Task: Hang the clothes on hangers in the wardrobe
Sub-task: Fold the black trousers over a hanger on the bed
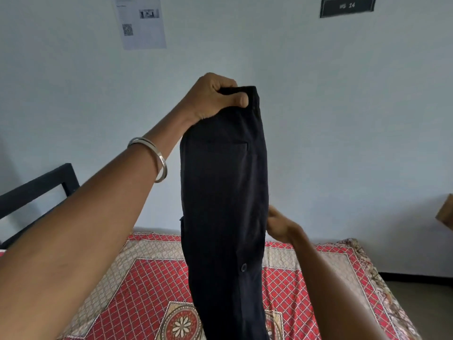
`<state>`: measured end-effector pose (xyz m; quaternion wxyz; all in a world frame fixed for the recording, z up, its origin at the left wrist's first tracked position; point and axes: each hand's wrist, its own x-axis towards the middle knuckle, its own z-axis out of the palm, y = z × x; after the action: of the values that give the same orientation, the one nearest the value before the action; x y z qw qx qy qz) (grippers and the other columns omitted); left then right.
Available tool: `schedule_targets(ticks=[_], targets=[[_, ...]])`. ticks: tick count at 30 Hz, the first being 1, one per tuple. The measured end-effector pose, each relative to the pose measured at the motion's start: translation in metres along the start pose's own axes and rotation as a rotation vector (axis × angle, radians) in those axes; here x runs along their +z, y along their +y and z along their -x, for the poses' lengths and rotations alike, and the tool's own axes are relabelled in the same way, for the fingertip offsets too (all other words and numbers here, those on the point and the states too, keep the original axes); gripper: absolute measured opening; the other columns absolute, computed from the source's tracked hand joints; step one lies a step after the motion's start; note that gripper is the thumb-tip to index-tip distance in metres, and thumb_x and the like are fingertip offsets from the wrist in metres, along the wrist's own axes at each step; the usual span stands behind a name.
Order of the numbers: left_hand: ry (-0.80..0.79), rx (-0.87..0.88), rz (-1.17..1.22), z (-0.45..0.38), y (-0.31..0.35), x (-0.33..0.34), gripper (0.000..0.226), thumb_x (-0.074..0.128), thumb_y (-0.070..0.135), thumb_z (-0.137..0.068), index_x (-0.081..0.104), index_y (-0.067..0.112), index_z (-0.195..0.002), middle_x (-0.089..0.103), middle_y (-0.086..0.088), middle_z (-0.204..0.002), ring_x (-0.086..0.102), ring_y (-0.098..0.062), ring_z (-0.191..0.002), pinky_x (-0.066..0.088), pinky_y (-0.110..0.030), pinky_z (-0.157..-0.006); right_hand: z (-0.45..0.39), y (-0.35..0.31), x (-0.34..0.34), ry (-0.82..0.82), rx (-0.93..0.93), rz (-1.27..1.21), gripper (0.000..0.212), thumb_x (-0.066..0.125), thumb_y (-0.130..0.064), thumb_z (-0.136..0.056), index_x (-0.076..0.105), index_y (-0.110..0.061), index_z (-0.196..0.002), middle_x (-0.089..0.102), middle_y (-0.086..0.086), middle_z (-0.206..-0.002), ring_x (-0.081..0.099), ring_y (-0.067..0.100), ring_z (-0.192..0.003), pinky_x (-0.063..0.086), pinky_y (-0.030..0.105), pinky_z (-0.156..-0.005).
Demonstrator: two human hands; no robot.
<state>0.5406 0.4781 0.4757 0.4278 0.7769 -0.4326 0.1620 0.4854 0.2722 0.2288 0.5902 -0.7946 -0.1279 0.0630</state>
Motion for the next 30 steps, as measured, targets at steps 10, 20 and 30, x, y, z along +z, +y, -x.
schedule_targets(ticks=[10,20,30], targets=[[0.143,-0.238,-0.311,0.034,-0.053,-0.046,0.032,0.068,0.040,-0.084,0.064,0.009,-0.079,0.054,0.003,-0.066,0.048,-0.010,-0.063,0.039,-0.026,-0.063,-0.031,0.005,-0.003,0.765,-0.126,0.181,0.010,0.063,-0.015,-0.092,0.057,-0.009,-0.098,0.063,0.002,-0.090,0.060,0.023,-0.086,0.047,0.032,-0.074],[0.320,-0.074,-0.243,0.025,-0.047,-0.039,0.026,0.052,0.037,-0.095,0.063,0.014,-0.091,0.059,0.001,-0.078,0.050,-0.006,-0.070,0.040,-0.023,-0.071,-0.015,0.029,0.024,0.650,-0.070,0.267,0.040,0.069,0.002,-0.082,0.042,-0.014,-0.106,0.068,0.002,-0.094,0.066,0.030,-0.078,0.055,0.038,-0.068],[0.356,-0.038,-0.190,0.020,-0.043,-0.017,0.033,0.052,0.039,-0.094,0.063,0.008,-0.090,0.055,0.004,-0.075,0.048,-0.008,-0.073,0.039,-0.024,-0.072,-0.024,0.028,0.034,0.206,-0.094,0.519,0.035,0.053,-0.005,-0.082,0.066,-0.006,-0.115,0.051,0.007,-0.132,0.053,0.019,-0.103,0.041,0.031,-0.085]])
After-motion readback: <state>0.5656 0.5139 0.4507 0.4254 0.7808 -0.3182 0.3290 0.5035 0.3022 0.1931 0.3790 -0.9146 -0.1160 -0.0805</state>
